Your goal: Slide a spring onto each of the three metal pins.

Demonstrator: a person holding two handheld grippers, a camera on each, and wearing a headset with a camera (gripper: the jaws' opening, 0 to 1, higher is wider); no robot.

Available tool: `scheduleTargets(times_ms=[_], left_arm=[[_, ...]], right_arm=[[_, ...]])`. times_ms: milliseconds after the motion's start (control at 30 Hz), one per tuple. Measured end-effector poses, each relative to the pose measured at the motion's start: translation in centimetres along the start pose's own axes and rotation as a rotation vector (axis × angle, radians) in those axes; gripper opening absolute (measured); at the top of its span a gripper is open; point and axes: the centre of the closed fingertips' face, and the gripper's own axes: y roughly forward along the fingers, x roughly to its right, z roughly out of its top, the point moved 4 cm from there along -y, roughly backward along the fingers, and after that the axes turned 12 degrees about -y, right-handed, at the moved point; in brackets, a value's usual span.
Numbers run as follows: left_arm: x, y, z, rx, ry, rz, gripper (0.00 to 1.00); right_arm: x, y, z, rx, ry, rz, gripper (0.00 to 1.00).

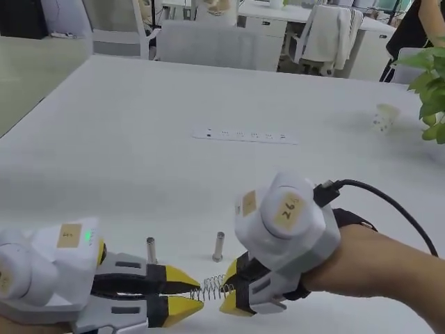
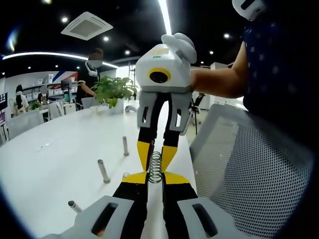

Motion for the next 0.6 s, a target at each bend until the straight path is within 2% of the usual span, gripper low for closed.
scheduleTargets(times_ms=[200, 500, 600], left_arm=[[0.19, 0.03, 0.39, 0.005, 0.009, -0.005, 0.02], [0.17, 0.05, 0.21, 0.0, 0.013, 0.0, 0.03], [0.02, 0.04, 0.07, -0.007, 0.017, 0.008, 0.03]], right_arm=[[-0.15, 0.01, 0.0, 0.003, 0.002, 0.003, 0.1], [-0.19, -0.38, 0.21, 0.013, 0.004, -0.011, 0.09], [-0.14, -0.89, 0.74, 0.033, 0.018, -0.011, 0.09]])
